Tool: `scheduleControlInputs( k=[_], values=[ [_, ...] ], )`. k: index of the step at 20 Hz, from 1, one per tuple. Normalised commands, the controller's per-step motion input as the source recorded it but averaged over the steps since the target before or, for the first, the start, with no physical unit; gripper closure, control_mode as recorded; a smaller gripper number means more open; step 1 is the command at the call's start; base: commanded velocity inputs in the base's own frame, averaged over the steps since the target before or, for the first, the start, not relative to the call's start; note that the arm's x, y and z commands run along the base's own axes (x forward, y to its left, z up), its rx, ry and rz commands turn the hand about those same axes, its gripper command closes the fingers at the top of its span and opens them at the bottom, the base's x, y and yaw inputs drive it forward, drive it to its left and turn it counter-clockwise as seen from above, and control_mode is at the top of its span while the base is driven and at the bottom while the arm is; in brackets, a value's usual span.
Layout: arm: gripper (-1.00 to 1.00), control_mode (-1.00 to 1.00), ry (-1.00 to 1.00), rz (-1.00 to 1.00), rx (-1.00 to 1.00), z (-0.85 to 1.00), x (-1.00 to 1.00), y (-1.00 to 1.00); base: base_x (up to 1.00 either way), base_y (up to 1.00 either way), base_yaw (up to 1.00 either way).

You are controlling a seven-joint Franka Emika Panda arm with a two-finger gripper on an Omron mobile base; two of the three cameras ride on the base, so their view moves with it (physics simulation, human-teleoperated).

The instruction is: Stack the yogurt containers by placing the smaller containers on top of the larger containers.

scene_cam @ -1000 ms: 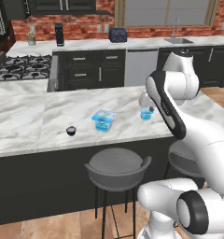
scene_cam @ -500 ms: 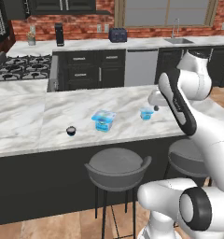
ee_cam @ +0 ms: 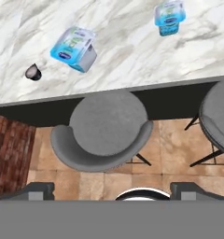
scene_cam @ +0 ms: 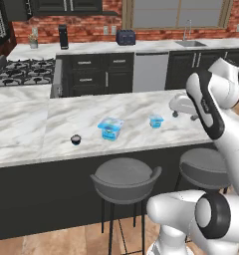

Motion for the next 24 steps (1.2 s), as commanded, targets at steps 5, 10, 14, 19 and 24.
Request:
scheduleControlInputs(
  k=[5, 10, 14, 19, 24],
  values=[
    [-1.00, -1.00, 0.00, 0.00, 0.13, -0.10, 0.00, -0.30, 0.00, 0.00, 0.00],
    [-1.00, -1.00, 0.00, 0.00, 0.11, -0.08, 0.00, -0.28, 0.00, 0.00, 0.00],
    [-1.00, -1.00, 0.00, 0.00, 0.09, -0.08, 0.02, -0.21, 0.00, 0.00, 0.00],
    [-1.00, -1.00, 0.00, 0.00, 0.10, -0.05, 0.20, -0.09, 0.00, 0.00, 0.00],
    [-1.00, -1.00, 0.00, 0.00, 0.05, -0.08, 0.24, 0.00, 0.00, 0.00, 0.00]
  ],
)
